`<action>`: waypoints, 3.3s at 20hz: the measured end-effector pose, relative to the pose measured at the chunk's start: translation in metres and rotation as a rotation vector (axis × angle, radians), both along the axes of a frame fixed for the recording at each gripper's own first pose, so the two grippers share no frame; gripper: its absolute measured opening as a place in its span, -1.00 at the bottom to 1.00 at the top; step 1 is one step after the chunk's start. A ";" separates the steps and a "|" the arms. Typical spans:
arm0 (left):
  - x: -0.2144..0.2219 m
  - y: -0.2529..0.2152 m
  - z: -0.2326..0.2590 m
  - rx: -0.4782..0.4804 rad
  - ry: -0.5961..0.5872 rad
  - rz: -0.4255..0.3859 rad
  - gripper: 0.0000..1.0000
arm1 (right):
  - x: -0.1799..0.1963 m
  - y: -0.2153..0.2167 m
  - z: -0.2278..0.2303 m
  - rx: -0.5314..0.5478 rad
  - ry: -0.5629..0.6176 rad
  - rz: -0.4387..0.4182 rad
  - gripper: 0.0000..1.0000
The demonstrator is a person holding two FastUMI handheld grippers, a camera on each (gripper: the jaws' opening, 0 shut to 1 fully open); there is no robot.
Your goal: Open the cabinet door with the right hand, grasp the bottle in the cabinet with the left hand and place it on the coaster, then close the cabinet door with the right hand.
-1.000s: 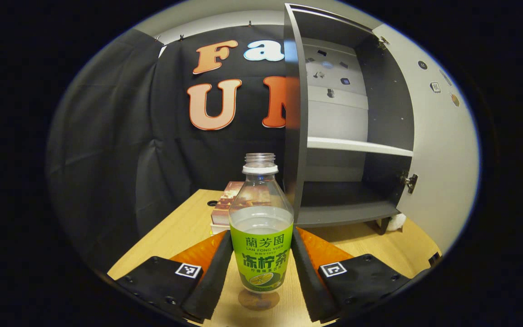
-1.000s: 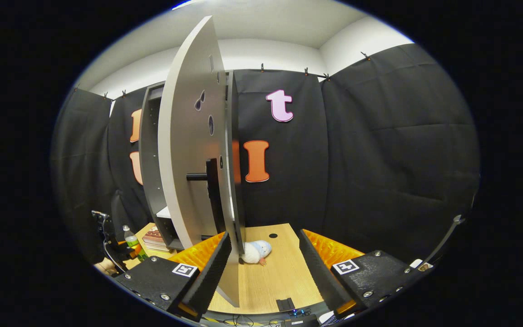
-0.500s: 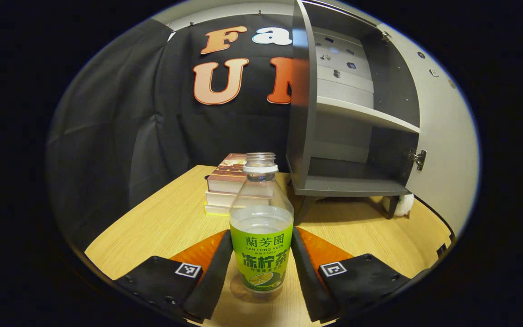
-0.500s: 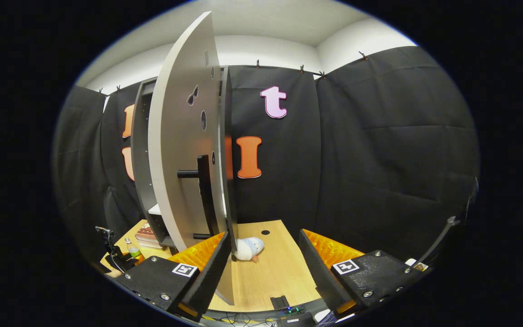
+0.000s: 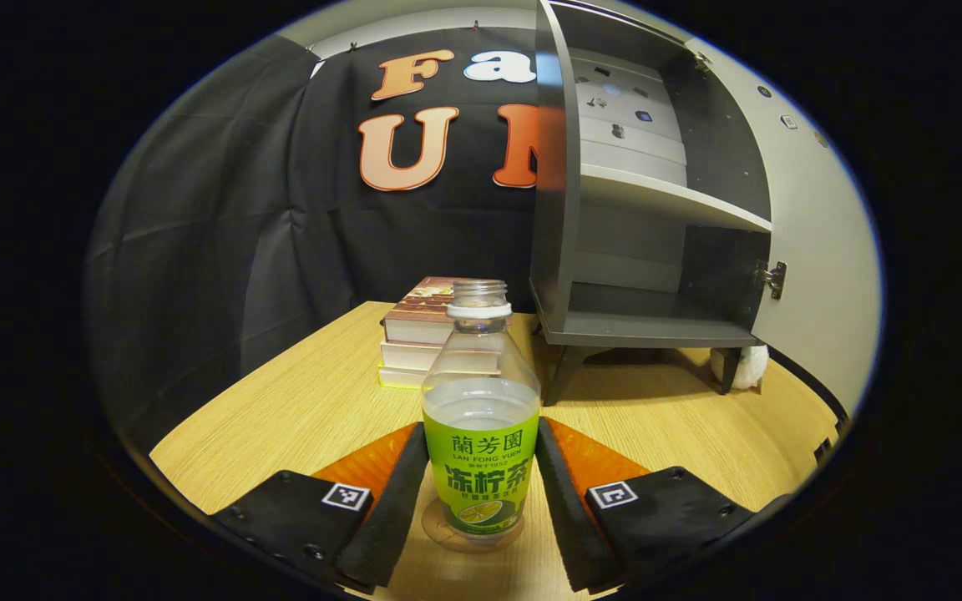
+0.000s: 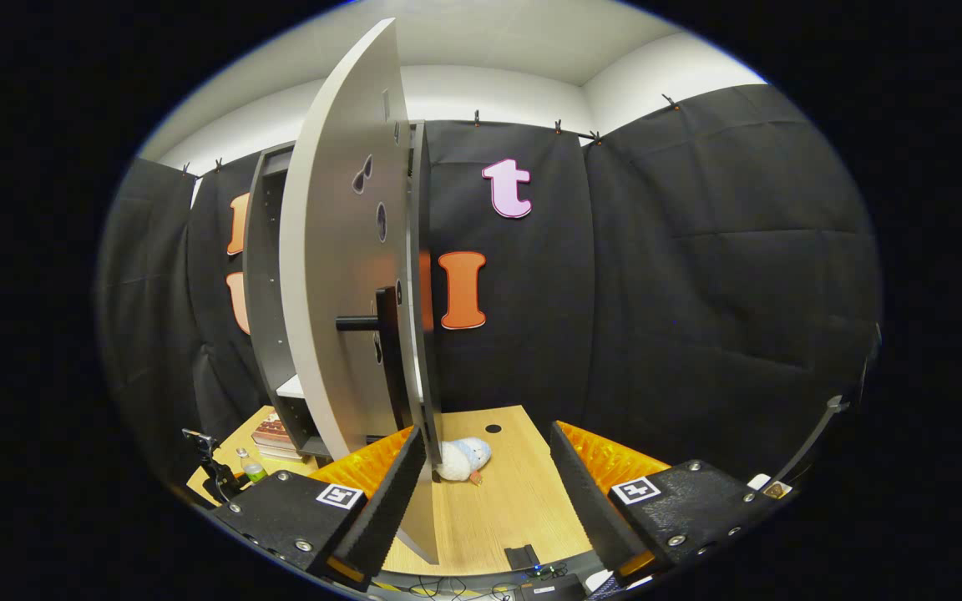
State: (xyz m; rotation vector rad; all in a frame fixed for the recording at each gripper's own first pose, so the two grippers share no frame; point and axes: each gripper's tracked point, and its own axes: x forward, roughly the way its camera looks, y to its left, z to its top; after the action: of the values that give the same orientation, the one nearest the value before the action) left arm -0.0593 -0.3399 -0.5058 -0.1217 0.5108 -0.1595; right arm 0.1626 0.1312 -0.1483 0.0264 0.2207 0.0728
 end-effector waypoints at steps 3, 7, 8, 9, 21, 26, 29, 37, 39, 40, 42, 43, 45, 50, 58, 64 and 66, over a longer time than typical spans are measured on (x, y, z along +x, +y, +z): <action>-0.003 -0.001 0.000 0.014 0.002 -0.002 0.63 | 0.000 0.005 -0.001 -0.006 0.002 0.011 0.85; -0.008 -0.002 0.001 0.030 0.011 -0.015 0.65 | -0.001 0.014 -0.003 -0.006 0.006 0.038 0.85; -0.010 -0.004 0.001 0.031 0.012 -0.023 0.67 | 0.000 0.016 -0.004 -0.004 0.007 0.045 0.85; -0.010 -0.005 0.001 0.037 0.012 -0.030 0.70 | -0.001 0.019 -0.005 0.000 0.008 0.050 0.85; -0.012 -0.008 0.028 0.029 -0.008 -0.042 0.93 | 0.003 0.035 -0.009 0.012 0.015 0.094 0.79; -0.022 -0.001 0.046 0.019 -0.015 -0.037 0.94 | 0.003 0.060 -0.010 0.034 0.017 0.169 0.74; -0.036 0.002 0.066 0.015 -0.035 -0.053 0.93 | 0.001 0.086 -0.009 0.043 0.015 0.226 0.74; -0.057 0.041 0.147 -0.015 -0.061 -0.004 0.93 | 0.008 0.155 -0.012 0.073 0.010 0.335 0.74; -0.055 0.060 0.180 -0.011 -0.090 0.019 0.93 | 0.011 0.174 -0.013 0.084 0.009 0.356 0.75; -0.052 0.070 0.197 -0.004 -0.111 0.023 0.93 | 0.013 0.182 -0.013 0.089 0.008 0.366 0.75; -0.047 0.094 0.231 0.012 -0.147 0.038 0.94 | 0.017 0.199 -0.013 0.096 0.003 0.378 0.74; -0.044 0.106 0.245 0.019 -0.165 0.045 0.92 | 0.020 0.208 -0.014 0.103 0.004 0.384 0.74; -0.039 0.126 0.271 0.027 -0.189 0.053 0.92 | 0.024 0.230 -0.017 0.119 0.010 0.398 0.74; -0.028 0.165 0.314 0.011 -0.216 0.051 0.90 | 0.046 0.293 -0.023 0.154 0.017 0.443 0.77; -0.002 0.219 0.321 -0.036 -0.218 0.072 0.90 | 0.087 0.372 -0.034 0.142 0.010 0.418 0.77; 0.020 0.251 0.323 -0.036 -0.230 0.081 0.89 | 0.107 0.390 -0.030 0.117 -0.021 0.374 0.75; 0.027 0.256 0.328 -0.038 -0.234 0.076 0.89 | 0.111 0.390 -0.027 0.125 -0.025 0.359 0.75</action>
State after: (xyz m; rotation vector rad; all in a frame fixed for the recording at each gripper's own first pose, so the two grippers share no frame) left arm -0.0324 -0.0843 -0.1777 -0.1574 0.2698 -0.1069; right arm 0.2739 0.5214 -0.1756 0.1104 0.1940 0.4438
